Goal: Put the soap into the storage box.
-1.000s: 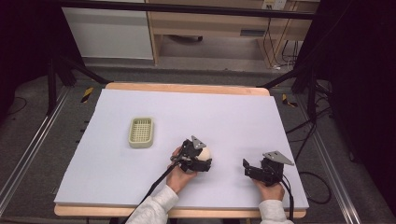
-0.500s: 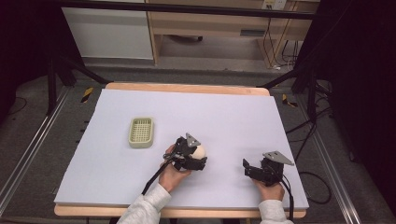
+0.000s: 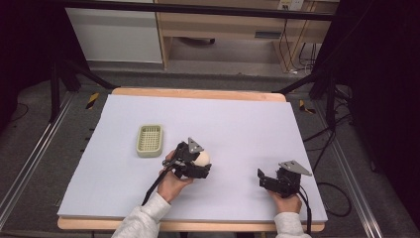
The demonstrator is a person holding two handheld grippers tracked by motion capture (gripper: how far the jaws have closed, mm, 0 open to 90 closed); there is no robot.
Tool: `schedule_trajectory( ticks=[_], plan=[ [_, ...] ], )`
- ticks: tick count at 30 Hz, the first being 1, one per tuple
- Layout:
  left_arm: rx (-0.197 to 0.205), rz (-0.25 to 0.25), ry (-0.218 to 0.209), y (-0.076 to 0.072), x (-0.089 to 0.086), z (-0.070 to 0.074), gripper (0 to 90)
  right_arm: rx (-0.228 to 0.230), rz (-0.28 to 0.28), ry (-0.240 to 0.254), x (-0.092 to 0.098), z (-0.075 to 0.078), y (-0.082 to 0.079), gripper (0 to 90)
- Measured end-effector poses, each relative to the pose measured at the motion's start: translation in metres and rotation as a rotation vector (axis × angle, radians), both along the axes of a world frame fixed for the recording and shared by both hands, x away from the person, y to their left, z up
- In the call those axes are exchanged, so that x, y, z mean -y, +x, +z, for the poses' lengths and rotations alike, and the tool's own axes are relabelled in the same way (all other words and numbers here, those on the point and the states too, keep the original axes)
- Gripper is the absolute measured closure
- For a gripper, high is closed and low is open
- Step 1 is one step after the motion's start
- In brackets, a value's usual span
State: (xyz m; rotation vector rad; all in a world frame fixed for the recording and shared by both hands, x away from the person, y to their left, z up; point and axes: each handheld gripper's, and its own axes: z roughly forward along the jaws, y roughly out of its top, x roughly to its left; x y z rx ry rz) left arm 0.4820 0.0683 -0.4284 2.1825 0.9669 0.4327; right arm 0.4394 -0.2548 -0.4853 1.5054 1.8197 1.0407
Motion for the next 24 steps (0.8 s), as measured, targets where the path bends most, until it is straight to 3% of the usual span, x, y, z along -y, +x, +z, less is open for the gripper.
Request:
schedule_trajectory(
  ticks=[10, 24],
  plan=[
    [0.012, 0.019, 0.006, 0.004, -0.024, 0.011, 24.0, -0.001, -0.001, -0.001, 0.0, 0.0, 0.0, 7.8],
    [0.011, 0.064, -0.002, 0.009, -0.049, 0.011, 24.0, -0.003, -0.002, 0.0, 0.0, 0.0, 0.0, 7.8]
  ],
)
